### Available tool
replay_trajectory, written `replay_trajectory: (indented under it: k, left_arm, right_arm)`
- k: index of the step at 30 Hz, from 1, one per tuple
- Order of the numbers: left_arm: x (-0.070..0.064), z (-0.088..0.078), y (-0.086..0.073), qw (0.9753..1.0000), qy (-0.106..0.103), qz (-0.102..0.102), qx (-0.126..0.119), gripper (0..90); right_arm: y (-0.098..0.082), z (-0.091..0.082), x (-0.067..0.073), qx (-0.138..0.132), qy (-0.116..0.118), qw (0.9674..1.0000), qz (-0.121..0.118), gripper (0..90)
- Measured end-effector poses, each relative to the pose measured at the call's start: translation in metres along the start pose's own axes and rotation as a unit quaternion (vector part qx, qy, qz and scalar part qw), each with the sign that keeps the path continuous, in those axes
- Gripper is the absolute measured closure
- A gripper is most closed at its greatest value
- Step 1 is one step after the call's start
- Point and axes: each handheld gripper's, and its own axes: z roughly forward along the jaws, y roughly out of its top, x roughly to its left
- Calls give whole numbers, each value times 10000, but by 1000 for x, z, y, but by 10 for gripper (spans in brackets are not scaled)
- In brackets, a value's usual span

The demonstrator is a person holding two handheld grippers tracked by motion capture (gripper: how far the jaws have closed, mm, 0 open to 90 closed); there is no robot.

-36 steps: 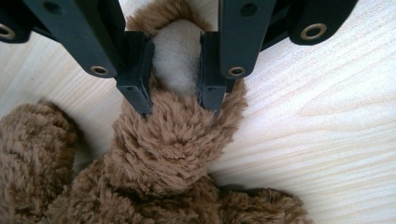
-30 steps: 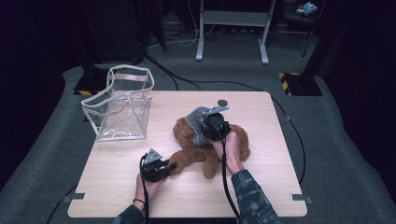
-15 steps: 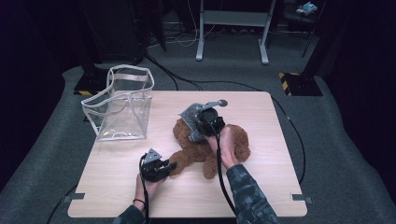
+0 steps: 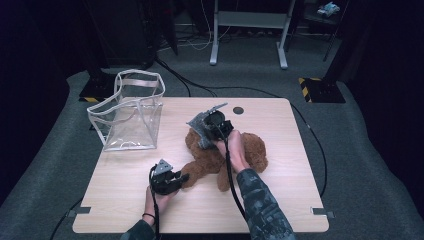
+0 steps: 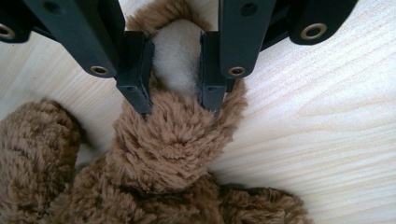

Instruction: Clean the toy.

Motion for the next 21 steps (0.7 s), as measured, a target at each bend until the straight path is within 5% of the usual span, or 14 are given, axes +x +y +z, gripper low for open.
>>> replay_trajectory:
  k: [3,6,12,14,17,19,21]
  left_arm:
    - [-1,0,0,10000,20,-2,3,699]
    - [0,-1,0,10000,46,70,19,699]
    - [0,-1,0,10000,13,17,30,699]
    - [0,-1,0,10000,16,44,35,699]
    - [1,-1,0,10000,9,65,66,699]
    - [0,-1,0,10000,8,48,57,699]
    - [0,-1,0,10000,17,56,58,699]
  right_arm:
    - [-5,9,0,180,-255,9992,-238,794]
    - [-11,3,-12,229,-479,9986,-22,794]
    - [-28,-15,-38,423,-1087,9932,49,794]
    - [-33,-21,-45,371,-1117,9929,175,793]
    - [-32,-35,-40,-56,-768,9966,287,793]
    - [-29,-37,-26,-174,-605,9980,73,793]
    - [-29,-33,-18,-90,-678,9975,-151,794]
